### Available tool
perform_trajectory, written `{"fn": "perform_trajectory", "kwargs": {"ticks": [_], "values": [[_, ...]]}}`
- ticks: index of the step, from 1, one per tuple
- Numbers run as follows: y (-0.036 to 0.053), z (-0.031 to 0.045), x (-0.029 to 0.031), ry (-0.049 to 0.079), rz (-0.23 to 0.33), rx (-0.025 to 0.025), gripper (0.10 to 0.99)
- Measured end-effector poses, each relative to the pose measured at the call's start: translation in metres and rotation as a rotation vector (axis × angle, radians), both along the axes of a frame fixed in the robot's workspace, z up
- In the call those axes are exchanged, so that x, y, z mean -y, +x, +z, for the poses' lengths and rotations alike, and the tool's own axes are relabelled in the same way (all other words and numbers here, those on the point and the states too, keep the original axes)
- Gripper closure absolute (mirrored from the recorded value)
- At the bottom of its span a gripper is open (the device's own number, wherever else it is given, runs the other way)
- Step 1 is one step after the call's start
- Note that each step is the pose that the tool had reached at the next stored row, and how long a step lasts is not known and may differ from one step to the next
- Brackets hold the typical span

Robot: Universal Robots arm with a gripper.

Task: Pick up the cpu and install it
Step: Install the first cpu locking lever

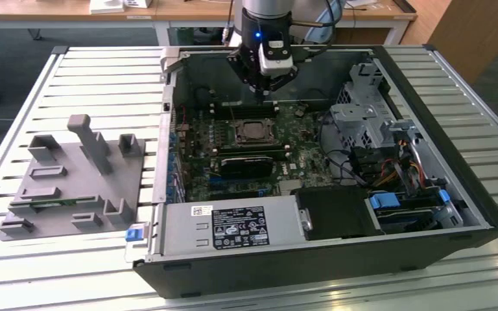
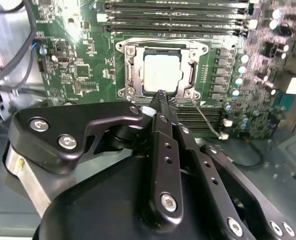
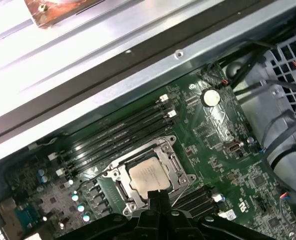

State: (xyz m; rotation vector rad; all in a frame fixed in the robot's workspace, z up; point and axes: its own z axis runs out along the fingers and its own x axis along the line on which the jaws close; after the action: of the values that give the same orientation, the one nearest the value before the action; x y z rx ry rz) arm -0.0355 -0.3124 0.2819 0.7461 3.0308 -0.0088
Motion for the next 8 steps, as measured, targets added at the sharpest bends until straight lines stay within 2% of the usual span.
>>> {"fn": "perform_trajectory", "kwargs": {"ticks": [8], "values": [[0.0, -0.0003, 0.0, 0.0, 0.144, 0.0, 0.98]]}}
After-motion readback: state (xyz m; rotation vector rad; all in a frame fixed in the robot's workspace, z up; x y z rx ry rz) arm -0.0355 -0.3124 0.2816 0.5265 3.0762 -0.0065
